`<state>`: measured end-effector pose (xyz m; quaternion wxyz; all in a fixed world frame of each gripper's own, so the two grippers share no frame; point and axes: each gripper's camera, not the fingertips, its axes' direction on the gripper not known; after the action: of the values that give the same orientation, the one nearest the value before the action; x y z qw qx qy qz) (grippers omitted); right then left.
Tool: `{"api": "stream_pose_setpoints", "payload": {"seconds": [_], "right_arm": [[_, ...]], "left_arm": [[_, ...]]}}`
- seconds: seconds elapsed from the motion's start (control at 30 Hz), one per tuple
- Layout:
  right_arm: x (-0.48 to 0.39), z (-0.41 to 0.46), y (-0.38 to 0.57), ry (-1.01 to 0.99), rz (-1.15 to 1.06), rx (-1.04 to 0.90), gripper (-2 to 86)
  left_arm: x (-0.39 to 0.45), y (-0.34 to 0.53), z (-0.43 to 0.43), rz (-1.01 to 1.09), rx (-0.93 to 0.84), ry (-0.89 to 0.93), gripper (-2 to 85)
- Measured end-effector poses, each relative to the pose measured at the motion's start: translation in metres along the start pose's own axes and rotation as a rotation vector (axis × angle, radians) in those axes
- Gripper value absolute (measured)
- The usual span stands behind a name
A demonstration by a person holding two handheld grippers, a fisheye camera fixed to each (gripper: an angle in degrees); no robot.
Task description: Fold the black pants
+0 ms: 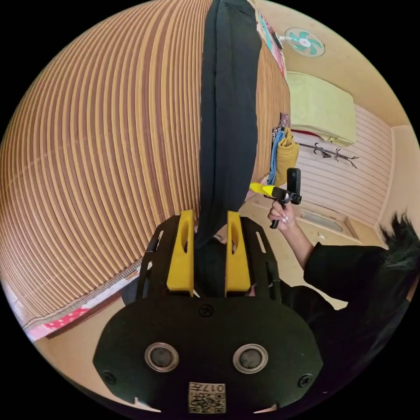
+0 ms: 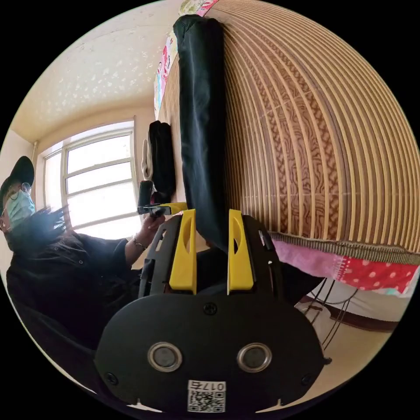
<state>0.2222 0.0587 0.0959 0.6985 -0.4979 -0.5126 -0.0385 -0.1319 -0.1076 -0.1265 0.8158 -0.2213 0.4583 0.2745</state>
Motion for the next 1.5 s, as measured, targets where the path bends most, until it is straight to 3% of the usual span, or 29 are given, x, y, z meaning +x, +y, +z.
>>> {"api": "stream_pose_setpoints", "payload": {"seconds": [0.13,0.33,0.5,0.67,0.83,0.97,1.13,1.33,1.5], "right_arm": [[0.03,-0.016,-0.079,-0.2,-0.023,0.096,10.6],[0.013,0.018,-0.178,-0.486,-0.033,-0.047,4.7],[-0.112,-0.044,-0.153,-0.602,-0.393,0.007,2.3],[-0.264,-0.132,-0.1,-0.435,-0.77,-0.036,2.0],[-0.265,-0.124,-0.099,-0.205,-0.58,-0.198,7.4],[-0.178,-0.113,-0.079,-0.524,-0.33,-0.155,11.9],[-0.105,-0.101,-0.028,-0.636,-0.125,-0.074,15.4],[-0.099,-0.075,0.002,-0.886,-0.214,-0.009,21.8],[-0.133,-0.04,-0.015,-1.205,-0.337,-0.106,23.4]], "left_arm": [[-0.015,-0.078,-0.021,0.004,0.142,0.105,14.4],[-0.013,-0.178,0.029,0.008,-0.029,0.314,7.9],[0.076,-0.119,-0.01,0.299,0.16,0.483,6.1],[0.251,0.001,-0.08,0.752,0.369,0.31,5.4],[0.266,0.032,-0.055,0.58,0.319,0.155,5.2],[0.221,0.061,-0.003,0.419,0.305,0.24,5.1],[0.233,0.092,0.017,0.431,0.338,0.31,5.1],[0.27,0.107,0.026,0.497,0.282,0.301,5.1],[0.288,0.121,0.038,0.5,0.274,0.383,5.0]]}}
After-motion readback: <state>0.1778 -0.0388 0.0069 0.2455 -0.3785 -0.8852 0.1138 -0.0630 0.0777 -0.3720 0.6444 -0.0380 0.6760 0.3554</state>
